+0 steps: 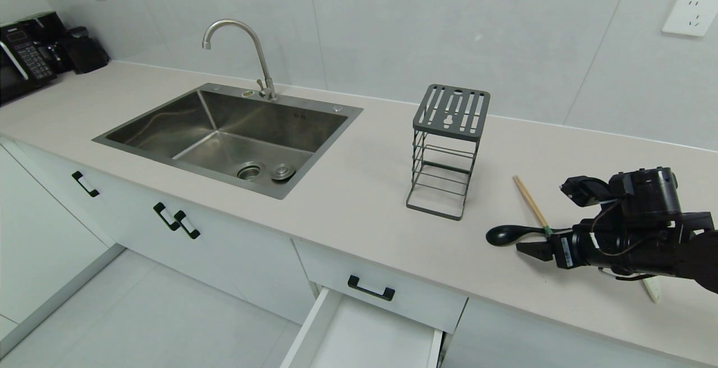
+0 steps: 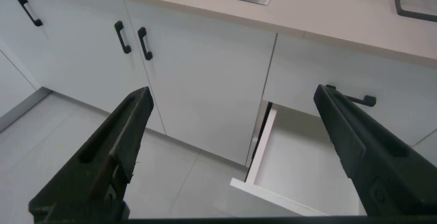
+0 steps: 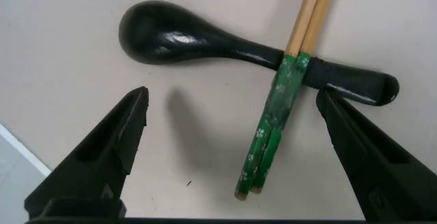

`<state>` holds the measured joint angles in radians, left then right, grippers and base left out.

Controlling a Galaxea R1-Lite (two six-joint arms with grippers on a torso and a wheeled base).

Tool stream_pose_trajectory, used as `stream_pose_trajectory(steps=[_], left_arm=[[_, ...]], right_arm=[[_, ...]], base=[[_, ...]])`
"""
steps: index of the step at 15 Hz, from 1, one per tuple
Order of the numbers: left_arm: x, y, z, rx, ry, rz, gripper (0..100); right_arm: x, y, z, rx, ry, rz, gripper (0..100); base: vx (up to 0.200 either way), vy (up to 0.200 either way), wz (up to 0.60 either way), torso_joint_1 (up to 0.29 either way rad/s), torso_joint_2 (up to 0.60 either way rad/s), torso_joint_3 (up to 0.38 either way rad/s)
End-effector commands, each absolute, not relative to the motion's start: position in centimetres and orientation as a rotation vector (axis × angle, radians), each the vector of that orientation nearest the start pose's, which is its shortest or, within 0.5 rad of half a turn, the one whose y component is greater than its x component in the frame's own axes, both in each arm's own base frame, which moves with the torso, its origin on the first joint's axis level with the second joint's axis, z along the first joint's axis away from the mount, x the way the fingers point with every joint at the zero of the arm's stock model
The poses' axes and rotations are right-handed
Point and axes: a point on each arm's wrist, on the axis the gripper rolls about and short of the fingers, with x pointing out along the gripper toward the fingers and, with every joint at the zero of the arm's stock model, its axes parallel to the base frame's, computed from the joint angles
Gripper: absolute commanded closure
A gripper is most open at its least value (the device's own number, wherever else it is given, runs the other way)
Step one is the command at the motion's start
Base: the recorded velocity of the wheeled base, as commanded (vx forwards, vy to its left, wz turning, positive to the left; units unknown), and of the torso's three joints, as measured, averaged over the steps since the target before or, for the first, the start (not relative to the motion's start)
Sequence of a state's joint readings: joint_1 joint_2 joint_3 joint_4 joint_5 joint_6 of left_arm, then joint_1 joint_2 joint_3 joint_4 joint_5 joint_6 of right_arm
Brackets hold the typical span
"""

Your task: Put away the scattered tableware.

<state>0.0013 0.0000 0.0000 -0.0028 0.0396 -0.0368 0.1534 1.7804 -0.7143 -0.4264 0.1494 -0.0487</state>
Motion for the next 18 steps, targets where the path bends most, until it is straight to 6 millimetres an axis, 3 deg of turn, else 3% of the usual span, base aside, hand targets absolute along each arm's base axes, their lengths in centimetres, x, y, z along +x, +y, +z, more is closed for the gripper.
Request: stream_pose_trajectory(steps=[1, 6, 10, 18], left_arm=[[-2.3, 0.1, 7.6, -0.038, -0.004, 0.041, 0], [-2.3, 0.1, 7.6, -0.038, -0.004, 0.041, 0], [-2.3, 0.1, 7.6, -0.037, -0.004, 0.041, 0], [-2.3, 0.1, 7.6, -0.037, -0.004, 0.041, 0]], right_arm=[[29.4, 4.6, 11.2, -0.047, 0.646, 0.296, 100], [29.6, 2.7, 11.2, -0.036, 0.646, 0.212, 100], [29.1, 2.6, 12.4, -0.038, 0.577, 0.208, 100], [23.1, 5.1, 17.3, -0.070, 0.329, 0.335, 100]], base=[[0.000, 0.000, 0.00, 0.000, 0.00, 0.000], [0.000, 0.000, 0.00, 0.000, 0.00, 0.000], [0.000, 0.000, 0.00, 0.000, 0.00, 0.000], [0.000, 0.000, 0.00, 0.000, 0.00, 0.000]])
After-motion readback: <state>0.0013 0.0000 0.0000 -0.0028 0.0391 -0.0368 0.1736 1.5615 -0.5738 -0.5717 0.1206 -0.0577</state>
